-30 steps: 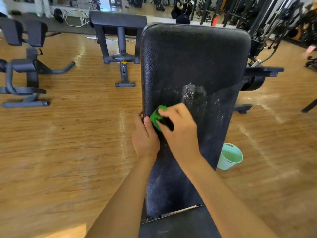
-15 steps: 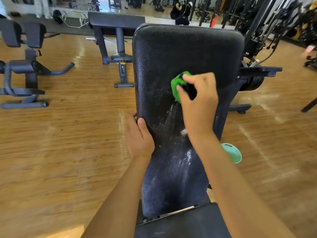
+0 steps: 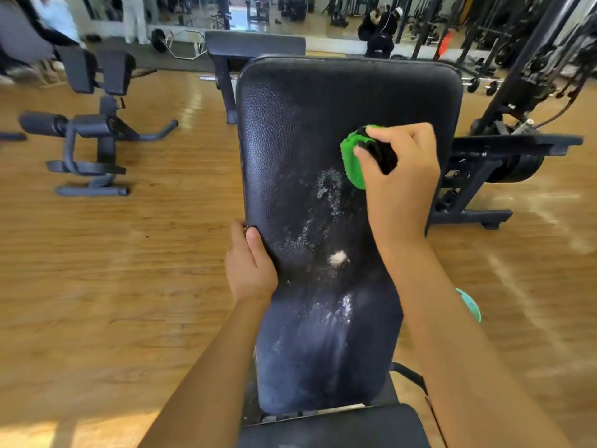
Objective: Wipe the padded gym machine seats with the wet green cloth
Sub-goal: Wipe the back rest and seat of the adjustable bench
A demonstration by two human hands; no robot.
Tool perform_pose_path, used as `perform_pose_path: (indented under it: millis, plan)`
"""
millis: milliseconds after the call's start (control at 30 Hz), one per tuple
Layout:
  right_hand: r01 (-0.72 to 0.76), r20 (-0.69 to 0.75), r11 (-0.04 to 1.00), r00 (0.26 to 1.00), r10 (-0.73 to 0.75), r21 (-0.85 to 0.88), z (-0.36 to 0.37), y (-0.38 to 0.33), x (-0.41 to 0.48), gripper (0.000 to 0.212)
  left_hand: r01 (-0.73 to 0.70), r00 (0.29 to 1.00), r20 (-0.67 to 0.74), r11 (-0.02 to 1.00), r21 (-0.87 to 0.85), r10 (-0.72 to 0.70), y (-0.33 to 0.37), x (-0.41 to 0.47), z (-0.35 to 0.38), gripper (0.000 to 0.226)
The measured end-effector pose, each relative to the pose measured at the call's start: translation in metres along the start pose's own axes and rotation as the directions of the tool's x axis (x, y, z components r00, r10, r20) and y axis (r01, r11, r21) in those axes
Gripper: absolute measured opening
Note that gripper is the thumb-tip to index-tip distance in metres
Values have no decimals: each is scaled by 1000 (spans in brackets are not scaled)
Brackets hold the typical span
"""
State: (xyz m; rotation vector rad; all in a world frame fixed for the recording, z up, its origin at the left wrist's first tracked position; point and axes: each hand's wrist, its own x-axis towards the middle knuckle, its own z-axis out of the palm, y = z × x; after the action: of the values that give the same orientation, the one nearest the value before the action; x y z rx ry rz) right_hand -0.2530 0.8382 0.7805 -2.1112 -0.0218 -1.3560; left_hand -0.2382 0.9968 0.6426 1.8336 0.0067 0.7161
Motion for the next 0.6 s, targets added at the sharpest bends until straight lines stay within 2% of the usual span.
perform_pose_path:
  millis: [133, 267, 333, 467, 600]
  plan:
    - [36, 42, 999, 998, -37, 35, 10, -6, -25, 20, -3, 999, -33, 1000, 29, 4, 2, -1, 2, 56]
    - [148, 280, 988, 948, -151, 34, 22, -10, -76, 23, -10, 1000, -19, 999, 37, 10, 2, -2, 1, 57]
    - [138, 334, 988, 930, -155, 75, 20, -7, -79, 22, -12, 1000, -16, 1000, 27, 12, 3, -1, 1, 58]
    - [71, 312, 994, 945, -94, 85, 1, 4, -58, 21, -9, 1000, -18, 1000, 30, 10, 4, -2, 0, 55]
    - [14, 142, 1000, 990, -16, 19, -16, 18, -30, 21, -3, 1000, -16, 1000, 25, 4, 4, -1, -1, 57]
